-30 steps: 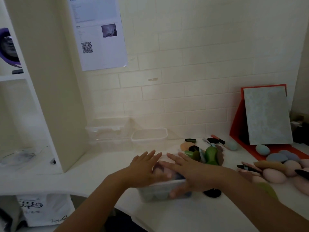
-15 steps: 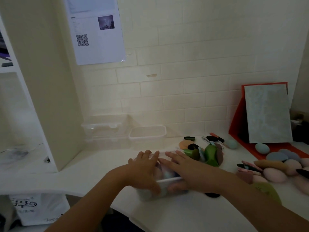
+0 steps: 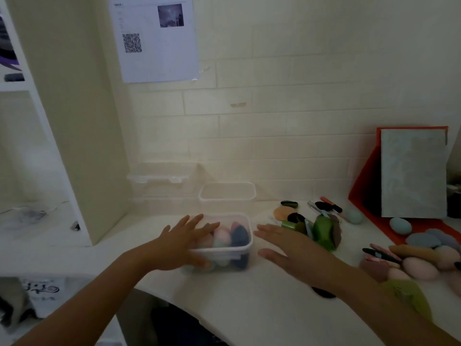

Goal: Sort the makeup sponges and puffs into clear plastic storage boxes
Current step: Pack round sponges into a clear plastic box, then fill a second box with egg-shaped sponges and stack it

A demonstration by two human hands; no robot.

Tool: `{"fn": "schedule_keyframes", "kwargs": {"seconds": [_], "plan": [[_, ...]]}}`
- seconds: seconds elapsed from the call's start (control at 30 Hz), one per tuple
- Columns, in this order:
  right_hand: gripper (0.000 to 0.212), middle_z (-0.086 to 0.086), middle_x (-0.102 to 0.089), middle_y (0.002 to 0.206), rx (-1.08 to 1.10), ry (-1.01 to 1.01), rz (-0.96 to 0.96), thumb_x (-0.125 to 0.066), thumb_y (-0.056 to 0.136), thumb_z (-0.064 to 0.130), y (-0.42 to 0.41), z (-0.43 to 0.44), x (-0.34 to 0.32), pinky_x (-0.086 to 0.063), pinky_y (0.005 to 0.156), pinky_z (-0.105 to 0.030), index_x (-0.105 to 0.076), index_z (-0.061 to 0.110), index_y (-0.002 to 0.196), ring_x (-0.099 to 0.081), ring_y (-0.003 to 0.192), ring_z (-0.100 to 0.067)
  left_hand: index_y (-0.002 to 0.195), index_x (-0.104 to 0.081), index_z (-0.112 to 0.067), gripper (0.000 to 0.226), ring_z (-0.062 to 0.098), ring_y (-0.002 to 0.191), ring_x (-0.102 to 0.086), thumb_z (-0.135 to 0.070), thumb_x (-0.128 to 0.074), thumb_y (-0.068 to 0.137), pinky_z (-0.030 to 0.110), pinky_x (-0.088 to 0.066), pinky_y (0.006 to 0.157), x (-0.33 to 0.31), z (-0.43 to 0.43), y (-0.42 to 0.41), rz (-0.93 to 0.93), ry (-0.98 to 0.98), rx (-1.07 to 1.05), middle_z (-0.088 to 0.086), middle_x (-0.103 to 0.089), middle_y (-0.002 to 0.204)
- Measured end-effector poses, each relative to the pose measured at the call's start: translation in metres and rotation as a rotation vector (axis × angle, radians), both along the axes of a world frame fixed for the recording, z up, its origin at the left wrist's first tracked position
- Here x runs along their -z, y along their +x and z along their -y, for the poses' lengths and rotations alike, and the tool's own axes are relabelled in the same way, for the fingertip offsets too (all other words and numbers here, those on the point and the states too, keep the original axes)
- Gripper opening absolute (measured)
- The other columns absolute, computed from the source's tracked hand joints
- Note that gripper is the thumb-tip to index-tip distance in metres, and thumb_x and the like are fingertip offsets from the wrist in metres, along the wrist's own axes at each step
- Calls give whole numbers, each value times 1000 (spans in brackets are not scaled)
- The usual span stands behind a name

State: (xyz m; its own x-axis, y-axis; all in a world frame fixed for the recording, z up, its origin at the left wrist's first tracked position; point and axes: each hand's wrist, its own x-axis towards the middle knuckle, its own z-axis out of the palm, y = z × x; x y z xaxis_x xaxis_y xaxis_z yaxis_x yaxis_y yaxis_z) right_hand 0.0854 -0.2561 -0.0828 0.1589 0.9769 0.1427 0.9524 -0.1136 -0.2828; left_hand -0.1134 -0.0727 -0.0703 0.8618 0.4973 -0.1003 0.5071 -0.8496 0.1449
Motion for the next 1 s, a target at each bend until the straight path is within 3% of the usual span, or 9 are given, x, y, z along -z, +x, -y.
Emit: {"fn": "schedule_keyframes", "kwargs": {"seconds": [0.07, 0.13, 0.23, 0.37, 0.47, 0.57, 0.67, 0.8, 1.0], "plan": [[51, 17, -19, 155, 37, 15, 28, -43, 96, 44, 12, -10, -2, -18, 113, -21, -28, 36, 145, -21, 140, -2, 143, -8, -45, 76, 21, 145, 5, -56, -54, 84, 49, -3, 115, 11, -9, 2, 86, 51, -22, -9, 4, 157], [51, 14, -21, 154, 56, 38, 62, -47, 95, 42, 25, -24, -8, -23, 110, -20, -31, 35, 144, -26, 139, -5, 140, -24, -46, 63, 23, 142, -17, -57, -51, 84, 45, -16, 114, 27, -13, 4, 316, 164, 21, -9, -22, 153], [52, 7, -27, 153, 91, 74, 49, -52, 95, 32, 41, -53, -22, -23, 108, -19, -34, 30, 143, -30, 137, -9, 123, -49, -43, 48, 18, 116, -49, -53, -51, 76, 30, -29, 99, 43, -12, 3, 612, 314, 83, -11, -57, 123], [62, 4, -18, 156, 68, -43, -64, -59, 92, 23, 53, -91, -35, -23, 109, -23, -28, 35, 145, -26, 141, -15, 114, -55, -39, 40, 16, 112, -41, -49, -53, 75, 30, -31, 99, 54, -6, 6, 791, 360, 62, -13, -50, 113], [68, 1, -16, 157, 59, -107, -68, -55, 90, 3, 54, -121, -34, -25, 109, -25, -29, 34, 144, -22, 142, -18, 113, -58, -37, 38, 11, 108, -39, -46, -57, 76, 28, -32, 95, 61, -6, 7, 869, 336, 59, -14, -44, 108], [64, -2, -28, 149, 81, -96, -113, -47, 85, -10, 53, -142, -23, -35, 104, -27, -40, 27, 137, -38, 131, -21, 113, -61, -33, 38, 7, 104, -37, -45, -57, 78, 27, -34, 91, 66, -6, 7, 878, 317, 40, -15, -43, 105], [40, -4, -34, 135, 124, 33, -25, -58, 86, 2, 56, -152, -8, -46, 82, -30, -46, 23, 117, -52, 103, -24, 114, -63, -34, 38, 5, 108, -32, -46, -58, 78, 27, -36, 93, 68, -9, 8, 870, 310, 24, -14, -43, 108], [30, -6, -44, 115, 195, 95, 155, -66, 86, 23, 60, -157, -1, -29, 52, -21, -38, 18, 96, -45, 73, -19, 113, -61, -36, 37, 14, 114, -36, -47, -57, 79, 44, -43, 95, 68, -7, 7, 843, 299, 14, -14, -42, 114], [25, -4, -51, 111, 82, 49, 418, -61, 89, 23, 62, -134, -35, -33, 64, -28, -39, 17, 99, -52, 78, -22, 119, -58, -34, 33, 14, 109, -43, -41, -35, 96, 40, -35, 98, 69, -11, 10, 866, 319, 79, -10, -48, 111]]}}
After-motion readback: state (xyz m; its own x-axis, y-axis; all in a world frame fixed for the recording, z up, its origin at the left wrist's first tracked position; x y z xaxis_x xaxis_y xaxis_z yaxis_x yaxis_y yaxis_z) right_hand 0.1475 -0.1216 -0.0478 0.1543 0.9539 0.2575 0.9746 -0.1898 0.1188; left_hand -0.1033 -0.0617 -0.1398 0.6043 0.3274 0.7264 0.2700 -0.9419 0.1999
